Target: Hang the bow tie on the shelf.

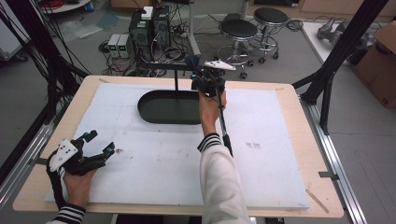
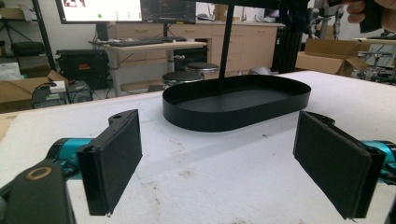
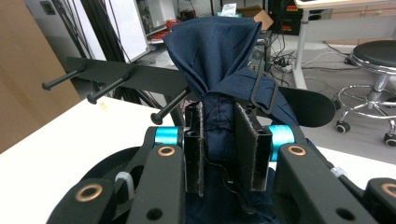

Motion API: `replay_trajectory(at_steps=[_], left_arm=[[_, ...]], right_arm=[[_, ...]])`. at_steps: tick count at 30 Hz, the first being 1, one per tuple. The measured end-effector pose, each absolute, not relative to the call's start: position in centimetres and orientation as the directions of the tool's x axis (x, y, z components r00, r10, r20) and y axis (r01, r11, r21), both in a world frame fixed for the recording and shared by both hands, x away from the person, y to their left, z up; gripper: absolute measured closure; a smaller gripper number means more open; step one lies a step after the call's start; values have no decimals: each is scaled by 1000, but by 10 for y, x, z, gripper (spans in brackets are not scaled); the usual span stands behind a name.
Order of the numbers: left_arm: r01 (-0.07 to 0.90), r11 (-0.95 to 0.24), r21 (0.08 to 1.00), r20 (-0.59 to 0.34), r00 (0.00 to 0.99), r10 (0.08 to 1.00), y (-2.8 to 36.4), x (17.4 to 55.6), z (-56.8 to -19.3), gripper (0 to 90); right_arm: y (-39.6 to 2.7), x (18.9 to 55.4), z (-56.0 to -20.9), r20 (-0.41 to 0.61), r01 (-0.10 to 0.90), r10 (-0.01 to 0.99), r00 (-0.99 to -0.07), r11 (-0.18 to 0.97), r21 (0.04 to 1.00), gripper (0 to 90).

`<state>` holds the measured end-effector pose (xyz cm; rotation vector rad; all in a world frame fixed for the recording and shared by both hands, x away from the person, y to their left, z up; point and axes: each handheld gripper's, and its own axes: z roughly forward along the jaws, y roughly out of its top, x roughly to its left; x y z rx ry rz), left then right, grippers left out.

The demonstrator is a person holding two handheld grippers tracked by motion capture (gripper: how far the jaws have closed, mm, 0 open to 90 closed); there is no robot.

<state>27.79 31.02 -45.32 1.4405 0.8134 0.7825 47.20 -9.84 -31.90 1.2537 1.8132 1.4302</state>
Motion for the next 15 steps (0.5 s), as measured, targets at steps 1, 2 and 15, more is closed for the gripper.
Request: replay_trajectory(at_steps=[1, 2, 15], left_arm=[[26, -8, 1000, -7, 522, 853, 310, 278, -453, 158], [26, -6, 1000, -9, 523, 853, 310, 278, -453, 158], [26, -6, 1000, -8, 522, 853, 310, 278, -453, 158]], right_arm=[[-98, 472, -319, 148, 349, 883, -445, 19, 937, 737], [-98, 471, -319, 153, 351, 880, -449, 16, 936, 737], [-102, 469, -315, 159, 329, 882, -443, -5, 944, 738]])
